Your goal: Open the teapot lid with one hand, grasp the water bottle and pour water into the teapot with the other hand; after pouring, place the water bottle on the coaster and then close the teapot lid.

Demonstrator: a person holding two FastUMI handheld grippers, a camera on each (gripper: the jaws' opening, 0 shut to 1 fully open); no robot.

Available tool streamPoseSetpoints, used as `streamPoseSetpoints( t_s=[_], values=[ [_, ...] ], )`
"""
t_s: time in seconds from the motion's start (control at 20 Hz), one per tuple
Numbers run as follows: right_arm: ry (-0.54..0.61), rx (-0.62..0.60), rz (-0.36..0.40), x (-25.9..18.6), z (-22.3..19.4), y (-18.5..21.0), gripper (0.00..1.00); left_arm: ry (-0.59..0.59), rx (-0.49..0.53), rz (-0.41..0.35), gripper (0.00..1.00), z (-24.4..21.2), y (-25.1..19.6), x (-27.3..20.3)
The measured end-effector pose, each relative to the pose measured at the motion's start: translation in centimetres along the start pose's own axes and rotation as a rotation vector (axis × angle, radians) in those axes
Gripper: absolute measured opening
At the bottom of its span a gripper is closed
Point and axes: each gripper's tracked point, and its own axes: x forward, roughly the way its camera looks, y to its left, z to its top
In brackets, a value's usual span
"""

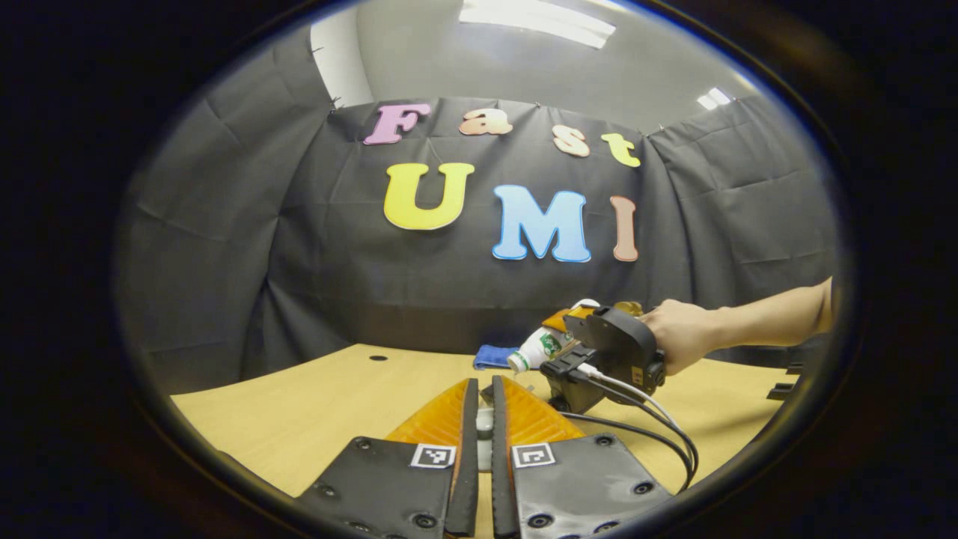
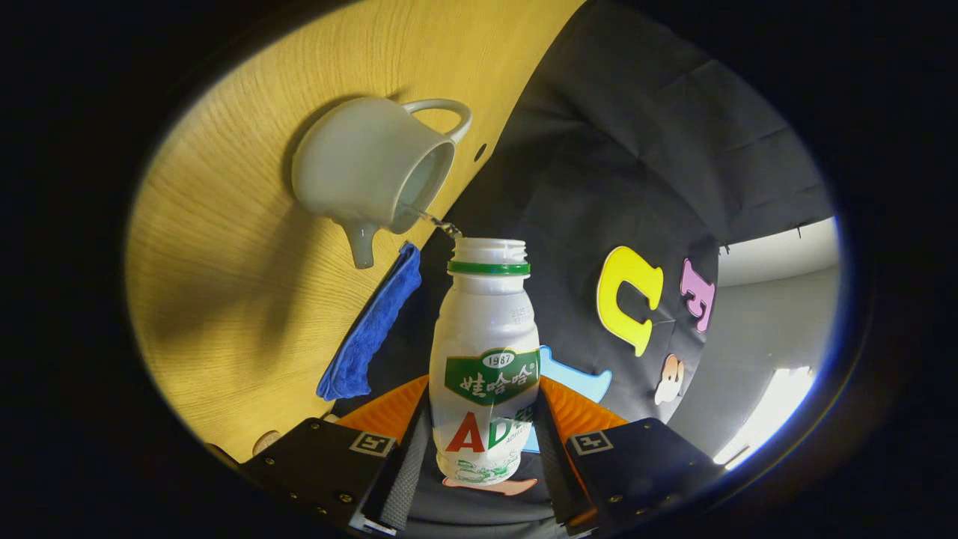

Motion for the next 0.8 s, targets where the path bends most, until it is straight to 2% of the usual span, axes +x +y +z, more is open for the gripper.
streamPoseSetpoints(
  t_s=[0.25, 0.3, 0.4, 0.45, 0.5, 0.6, 0.65, 0.7, 0.8],
  values=[
    [-0.011, 0.005, -0.002, -0.3, 0.6, 0.0, 0.70, 0.000, 0.004, -0.003, 0.14, 0.1, -0.1, 0.0],
    [-0.014, 0.008, 0.007, -0.7, 1.0, 0.2, 0.70, 0.003, 0.005, -0.003, 0.18, -0.1, -0.1, 0.1],
    [-0.018, 0.010, 0.016, -0.8, 1.5, 1.1, 0.70, 0.007, 0.008, -0.002, 0.18, -0.3, -0.1, 0.0],
    [-0.021, 0.014, 0.021, -0.7, 1.6, 1.5, 0.70, 0.006, 0.006, -0.002, 0.14, -0.3, -0.1, 0.0],
    [-0.026, 0.021, 0.027, -0.5, 1.7, 1.9, 0.70, 0.005, 0.004, -0.003, 0.18, -0.2, -0.1, 0.0],
    [-0.032, 0.060, 0.028, -0.3, 1.5, 1.8, 0.70, 0.002, 0.003, 0.000, 0.18, 0.1, 0.0, 0.0],
    [-0.036, 0.088, 0.027, -0.2, 1.4, 2.0, 0.70, 0.002, 0.000, 0.001, 0.14, -0.1, 0.1, 0.0],
    [-0.034, 0.115, 0.034, -0.1, 1.3, 2.3, 0.67, 0.004, -0.006, -0.003, 0.18, -0.4, -0.1, 0.1],
    [-0.040, 0.155, 0.046, -0.2, 1.4, 2.5, 0.70, 0.018, -0.011, -0.006, 0.18, -1.0, -0.3, 0.3]
  ],
)
